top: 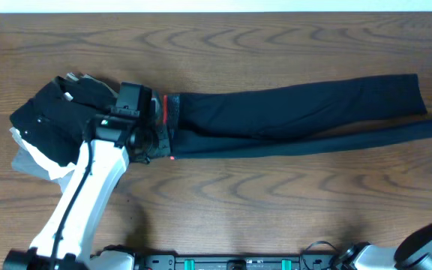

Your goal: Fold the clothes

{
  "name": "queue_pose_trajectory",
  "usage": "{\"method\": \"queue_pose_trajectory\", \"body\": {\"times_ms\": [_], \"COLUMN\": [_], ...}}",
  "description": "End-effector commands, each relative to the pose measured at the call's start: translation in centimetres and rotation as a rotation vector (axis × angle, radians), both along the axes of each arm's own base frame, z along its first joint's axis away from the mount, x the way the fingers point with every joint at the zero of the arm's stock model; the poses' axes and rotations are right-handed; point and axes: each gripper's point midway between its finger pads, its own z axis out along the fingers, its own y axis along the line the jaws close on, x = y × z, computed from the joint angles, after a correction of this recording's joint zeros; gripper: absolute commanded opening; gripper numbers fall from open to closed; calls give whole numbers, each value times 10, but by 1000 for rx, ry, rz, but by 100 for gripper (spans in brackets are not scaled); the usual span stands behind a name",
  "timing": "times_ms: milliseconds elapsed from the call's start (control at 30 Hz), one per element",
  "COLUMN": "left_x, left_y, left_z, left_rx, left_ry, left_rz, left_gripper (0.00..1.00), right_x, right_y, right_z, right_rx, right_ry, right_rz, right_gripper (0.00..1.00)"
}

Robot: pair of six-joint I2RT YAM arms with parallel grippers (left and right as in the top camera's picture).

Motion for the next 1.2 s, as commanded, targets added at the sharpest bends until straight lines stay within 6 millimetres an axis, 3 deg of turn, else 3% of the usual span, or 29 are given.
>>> {"method": "queue_pose_trajectory", "body": {"times_ms": [0, 233, 600, 800, 1167], "left_x": [14, 37, 80, 95, 109], "left_y": [5, 1, -5, 2, 12], "left_z": [-10, -33, -29, -32, -56], "left_rx": [49, 57, 26, 55, 88], "left_ry": [-7, -17, -163, -205, -187], "left_rz": [-52, -86, -29, 33, 138], "left_gripper": [6, 6, 6, 7, 6], "right_x": [26, 63, 100, 123, 153], "right_y": [5, 8, 16, 20, 22], "right_z": [-14, -39, -86, -99, -112], "right_rx": [29, 26, 89, 70, 116], "right_ry": [-18, -53, -93, -140, -273], "right_rz": [10, 48, 38, 68, 28], "right_gripper": [1, 1, 1, 1, 1]}}
